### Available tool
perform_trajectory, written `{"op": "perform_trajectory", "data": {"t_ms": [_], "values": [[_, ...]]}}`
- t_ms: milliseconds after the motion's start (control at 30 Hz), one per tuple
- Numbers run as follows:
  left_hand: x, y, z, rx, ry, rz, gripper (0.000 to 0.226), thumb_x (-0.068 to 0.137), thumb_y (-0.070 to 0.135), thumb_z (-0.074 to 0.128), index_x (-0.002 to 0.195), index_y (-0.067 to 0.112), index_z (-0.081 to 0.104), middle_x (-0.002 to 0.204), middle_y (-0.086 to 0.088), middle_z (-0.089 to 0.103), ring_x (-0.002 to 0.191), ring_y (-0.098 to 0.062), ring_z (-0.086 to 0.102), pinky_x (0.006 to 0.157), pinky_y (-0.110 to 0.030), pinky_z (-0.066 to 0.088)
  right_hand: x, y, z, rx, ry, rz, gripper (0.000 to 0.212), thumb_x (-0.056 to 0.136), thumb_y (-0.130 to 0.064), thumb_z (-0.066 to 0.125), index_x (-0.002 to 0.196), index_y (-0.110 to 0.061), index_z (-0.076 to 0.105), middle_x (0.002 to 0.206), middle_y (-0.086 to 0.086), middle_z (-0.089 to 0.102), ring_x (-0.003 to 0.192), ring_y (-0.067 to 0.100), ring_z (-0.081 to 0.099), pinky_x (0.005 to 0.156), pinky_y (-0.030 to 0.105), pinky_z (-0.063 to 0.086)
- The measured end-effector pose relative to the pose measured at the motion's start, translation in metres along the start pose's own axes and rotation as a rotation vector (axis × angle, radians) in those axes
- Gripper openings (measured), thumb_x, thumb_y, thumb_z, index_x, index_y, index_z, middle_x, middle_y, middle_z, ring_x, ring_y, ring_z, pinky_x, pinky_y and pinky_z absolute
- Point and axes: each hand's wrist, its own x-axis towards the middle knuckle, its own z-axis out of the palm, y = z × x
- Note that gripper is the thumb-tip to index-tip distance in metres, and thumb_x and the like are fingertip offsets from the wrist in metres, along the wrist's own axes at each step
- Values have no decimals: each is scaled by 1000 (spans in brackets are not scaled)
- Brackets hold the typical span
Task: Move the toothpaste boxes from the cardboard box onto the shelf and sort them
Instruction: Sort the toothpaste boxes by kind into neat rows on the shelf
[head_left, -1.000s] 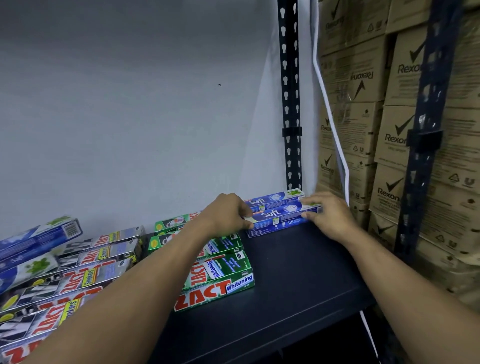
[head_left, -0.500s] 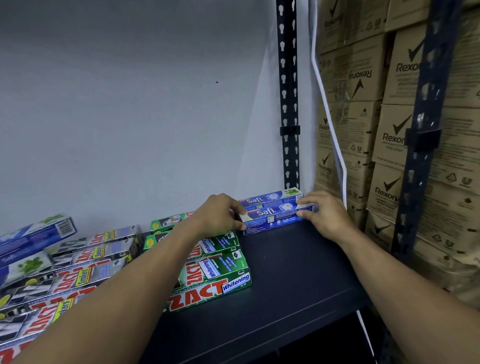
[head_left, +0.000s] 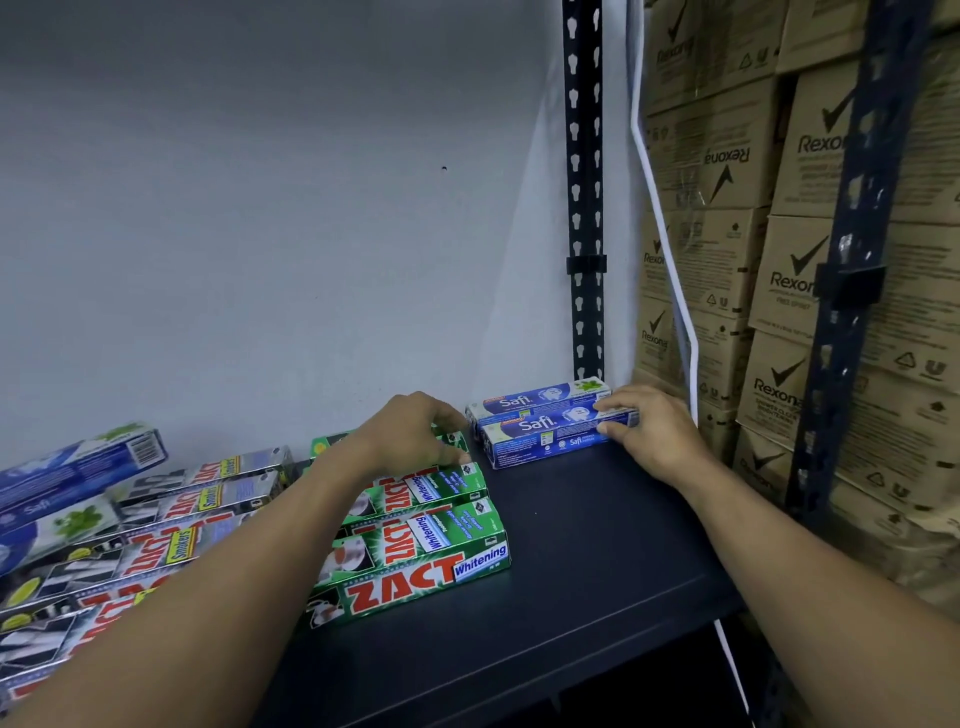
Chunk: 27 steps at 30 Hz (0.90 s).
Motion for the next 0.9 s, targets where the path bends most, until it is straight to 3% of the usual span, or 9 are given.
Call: {"op": "perform_trajectory", "data": {"t_ms": [100,200,267,367,467,567,733,800,900], "values": [[-22,-9,-9,-32,103,-25,49,84,34,77,130,23,64,128,4,66,103,-12,65,81,-25,50,-4,-9,2,-39,-3,-49,37,83,-21,80,119,-21,72,134,2,59,127,19,51,107,26,33],[-58,-24,-24,1,192,-41,40,87,32,75,125,26,66,125,4,68,102,-10,65,85,-26,49,-9,-31,9,-97,78,-169,38,86,-27,75,124,-26,69,141,2,54,134,23,46,114,42,34],[-88,-36,-35,57,277,-69,36,88,33,73,123,29,67,123,7,68,103,-9,65,88,-27,50,-14,-56,21,-71,93,-280,36,88,-25,73,123,-26,69,139,3,57,132,24,48,114,41,35],[-136,-60,-49,124,454,-138,30,90,31,70,121,30,69,122,7,67,107,-10,63,89,-30,50,-24,-109,43,16,-25,-386,39,91,-28,70,129,-30,65,140,-3,56,133,15,46,112,27,31],[-182,-91,-61,174,648,-205,24,90,26,69,114,28,71,120,4,68,108,-15,63,88,-34,51,-34,-172,67,22,-179,-503,44,95,-37,63,139,-35,55,144,-7,52,135,12,42,115,30,30],[-222,-129,-69,264,836,-258,24,89,18,66,112,18,72,121,-5,67,109,-28,63,93,-42,51,-42,-235,91,-16,-314,-633,51,98,-41,57,146,-36,45,151,-7,44,139,12,36,110,22,21],[-269,-181,-69,322,1233,-408,27,91,19,64,115,12,71,132,-15,58,115,-38,56,99,-53,44,-49,-321,142,-141,-490,-782,61,98,-38,56,153,-34,31,158,-2,35,143,18,30,116,34,23],[-279,-189,-69,274,1284,-443,32,91,24,63,120,13,68,136,-16,55,122,-37,52,104,-53,40,-49,-347,163,-159,-515,-804,63,97,-36,59,153,-32,31,156,-1,37,141,20,33,114,37,29],[-283,-197,-67,184,1183,-590,41,90,27,64,129,15,62,139,-13,54,129,-34,48,111,-61,27,-44,-376,191,-171,-531,-824,64,96,-31,61,153,-28,32,153,2,41,137,21,39,109,35,34]]}}
